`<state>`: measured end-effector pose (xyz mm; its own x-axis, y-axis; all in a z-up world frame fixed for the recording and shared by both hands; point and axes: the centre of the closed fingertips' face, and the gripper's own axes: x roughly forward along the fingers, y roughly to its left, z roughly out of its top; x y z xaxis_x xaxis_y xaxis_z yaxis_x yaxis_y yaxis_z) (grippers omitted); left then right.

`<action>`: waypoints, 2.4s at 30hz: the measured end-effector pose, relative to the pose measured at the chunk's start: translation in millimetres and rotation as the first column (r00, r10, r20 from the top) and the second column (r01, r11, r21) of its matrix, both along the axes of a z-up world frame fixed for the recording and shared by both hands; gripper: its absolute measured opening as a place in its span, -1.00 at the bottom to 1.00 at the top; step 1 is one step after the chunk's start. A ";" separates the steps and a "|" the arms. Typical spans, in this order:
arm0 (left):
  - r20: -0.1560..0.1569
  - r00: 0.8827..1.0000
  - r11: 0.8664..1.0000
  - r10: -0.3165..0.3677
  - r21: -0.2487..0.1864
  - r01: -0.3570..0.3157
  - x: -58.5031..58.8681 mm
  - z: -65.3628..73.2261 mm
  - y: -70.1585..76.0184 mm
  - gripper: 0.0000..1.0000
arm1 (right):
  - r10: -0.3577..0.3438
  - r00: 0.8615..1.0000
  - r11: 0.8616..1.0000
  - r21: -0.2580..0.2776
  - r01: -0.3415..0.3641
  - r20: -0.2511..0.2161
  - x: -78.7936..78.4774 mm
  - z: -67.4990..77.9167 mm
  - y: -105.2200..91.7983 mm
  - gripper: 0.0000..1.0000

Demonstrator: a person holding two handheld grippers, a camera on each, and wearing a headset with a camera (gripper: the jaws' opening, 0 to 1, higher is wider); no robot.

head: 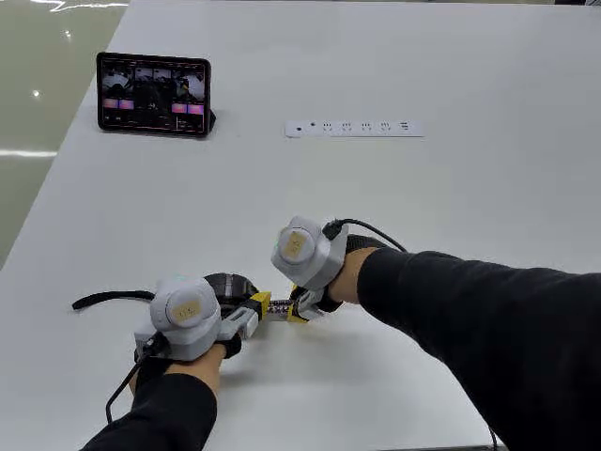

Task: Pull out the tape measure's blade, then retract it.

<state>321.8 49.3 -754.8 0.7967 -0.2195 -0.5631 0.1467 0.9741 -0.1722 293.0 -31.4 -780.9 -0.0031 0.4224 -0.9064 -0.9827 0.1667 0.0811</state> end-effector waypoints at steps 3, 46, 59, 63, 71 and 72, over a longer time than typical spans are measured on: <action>-0.001 1.000 1.000 -0.001 -0.001 0.001 -0.1 0.0 -0.2 0.28 | 0.002 1.000 1.000 0.003 -0.002 0.001 0.4 -0.2 1.5 -0.80; -0.011 1.000 0.998 -0.029 -0.056 0.028 -1.8 1.7 0.3 0.26 | 0.028 0.999 0.996 0.091 -0.026 -0.026 -1.0 1.0 12.4 -0.79; -0.013 0.999 0.998 -0.034 -0.056 0.033 -2.1 1.3 -0.5 0.26 | 0.051 0.999 0.995 0.092 -0.050 -0.009 -0.6 1.2 15.2 -0.79; -0.011 0.999 0.998 -0.043 -0.037 0.042 -2.4 0.9 -1.0 0.26 | 0.036 0.999 0.995 0.092 -0.035 -0.014 -0.7 1.0 15.4 -0.78; 0.025 0.998 0.998 -0.057 0.024 0.056 -0.9 1.6 -1.4 0.28 | 0.013 1.000 0.993 0.121 -0.011 -0.017 -0.9 0.7 15.8 -0.78; 0.022 0.999 0.999 -0.049 0.016 0.048 -0.6 1.7 -1.0 0.27 | 0.012 1.000 0.992 0.124 -0.010 -0.018 -0.9 0.7 15.9 -0.78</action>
